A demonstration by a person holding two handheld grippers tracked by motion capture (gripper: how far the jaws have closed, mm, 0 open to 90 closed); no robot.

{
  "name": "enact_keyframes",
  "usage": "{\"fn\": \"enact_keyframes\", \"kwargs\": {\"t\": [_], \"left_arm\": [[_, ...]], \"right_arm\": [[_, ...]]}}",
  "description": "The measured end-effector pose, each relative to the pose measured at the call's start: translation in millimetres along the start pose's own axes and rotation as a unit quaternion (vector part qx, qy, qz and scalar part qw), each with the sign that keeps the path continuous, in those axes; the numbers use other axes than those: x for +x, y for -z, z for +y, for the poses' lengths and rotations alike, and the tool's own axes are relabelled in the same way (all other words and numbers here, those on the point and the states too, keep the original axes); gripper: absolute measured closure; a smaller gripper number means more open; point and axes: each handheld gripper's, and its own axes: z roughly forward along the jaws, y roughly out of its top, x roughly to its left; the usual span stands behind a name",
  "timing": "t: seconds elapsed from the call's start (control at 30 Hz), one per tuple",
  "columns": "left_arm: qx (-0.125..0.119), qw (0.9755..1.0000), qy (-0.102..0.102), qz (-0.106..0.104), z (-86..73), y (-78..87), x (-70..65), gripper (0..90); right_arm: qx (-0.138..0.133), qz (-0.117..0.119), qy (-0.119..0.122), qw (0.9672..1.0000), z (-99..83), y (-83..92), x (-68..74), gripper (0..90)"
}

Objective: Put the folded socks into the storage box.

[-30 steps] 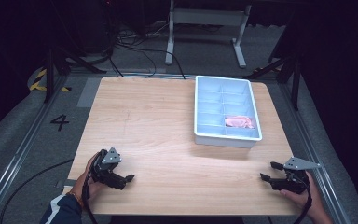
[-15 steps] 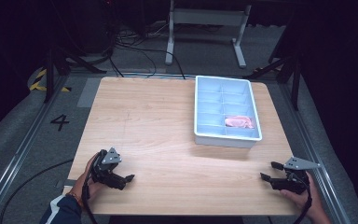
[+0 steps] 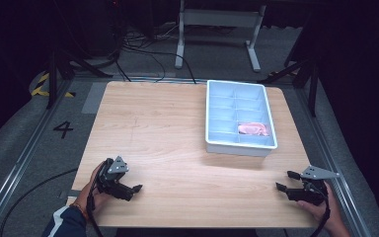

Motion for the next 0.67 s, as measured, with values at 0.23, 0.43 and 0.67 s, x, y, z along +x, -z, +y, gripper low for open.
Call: {"fn": "enact_keyframes", "kwargs": {"t": [0.23, 0.43, 0.67], "left_arm": [[0.0, 1.0, 0.0, 0.0, 0.0, 0.0, 0.0, 0.0], [0.0, 1.0, 0.0, 0.0, 0.0, 0.0, 0.0, 0.0], [0.0, 1.0, 0.0, 0.0, 0.0, 0.0, 0.0, 0.0]], "right_arm": [[0.001, 0.0, -0.002, 1.0, 0.0, 0.2, -0.4, 29.4], [0.001, -0.003, -0.003, 1.0, 0.0, 0.2, -0.3, 29.2], [0.001, -0.003, -0.006, 1.0, 0.1, 0.3, -0.2, 29.1]]}}
